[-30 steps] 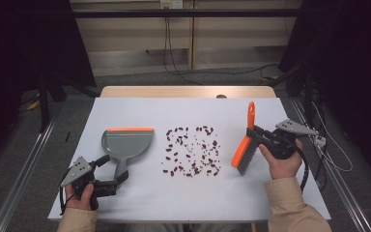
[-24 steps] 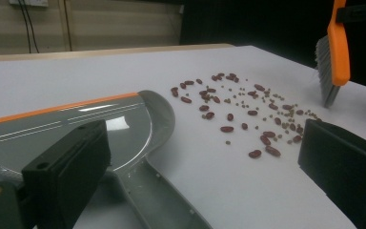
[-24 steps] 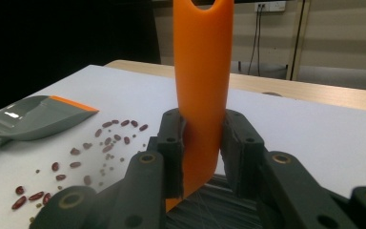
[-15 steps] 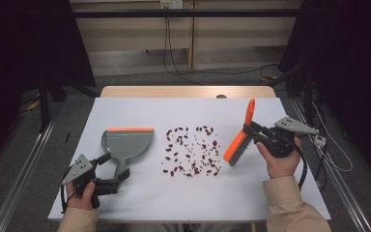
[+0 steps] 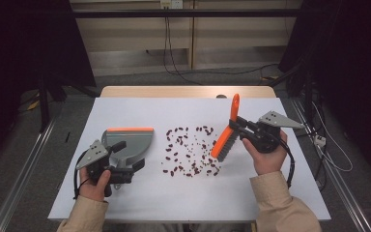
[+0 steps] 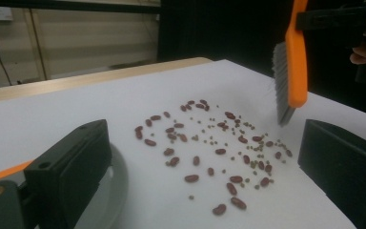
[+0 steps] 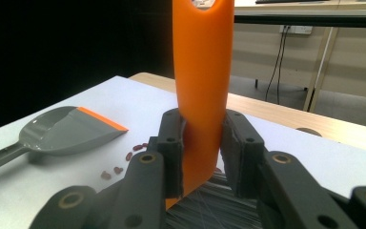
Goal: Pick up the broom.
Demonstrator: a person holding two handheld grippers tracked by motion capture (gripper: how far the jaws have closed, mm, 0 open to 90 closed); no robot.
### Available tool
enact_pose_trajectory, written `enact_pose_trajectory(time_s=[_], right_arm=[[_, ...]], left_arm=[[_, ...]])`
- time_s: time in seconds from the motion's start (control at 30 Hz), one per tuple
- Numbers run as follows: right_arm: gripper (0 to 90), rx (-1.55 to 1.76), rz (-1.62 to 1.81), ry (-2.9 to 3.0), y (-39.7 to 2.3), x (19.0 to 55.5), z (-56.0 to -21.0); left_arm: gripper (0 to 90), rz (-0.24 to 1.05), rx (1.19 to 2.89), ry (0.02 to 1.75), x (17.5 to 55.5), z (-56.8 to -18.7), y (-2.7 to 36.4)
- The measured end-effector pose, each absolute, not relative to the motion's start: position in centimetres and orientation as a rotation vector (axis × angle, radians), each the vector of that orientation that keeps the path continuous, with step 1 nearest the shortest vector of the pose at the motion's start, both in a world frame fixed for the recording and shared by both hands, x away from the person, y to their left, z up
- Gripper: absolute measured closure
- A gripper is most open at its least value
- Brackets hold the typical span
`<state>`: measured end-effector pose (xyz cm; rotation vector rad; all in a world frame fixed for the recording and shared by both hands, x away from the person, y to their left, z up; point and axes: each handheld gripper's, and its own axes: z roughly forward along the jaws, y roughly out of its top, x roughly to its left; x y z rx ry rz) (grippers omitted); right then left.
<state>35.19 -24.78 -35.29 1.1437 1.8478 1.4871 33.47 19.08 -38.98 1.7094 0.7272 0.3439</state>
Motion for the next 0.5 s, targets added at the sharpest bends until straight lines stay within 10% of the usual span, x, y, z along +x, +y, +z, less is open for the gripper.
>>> enact_pose_trajectory(time_s=[0.5], right_arm=[[71.6,1.096,1.521,1.902,-21.5,36.0,-35.0]], left_arm=[[8.1,0.243,1.757,0.668,35.1,-38.3,12.4]])
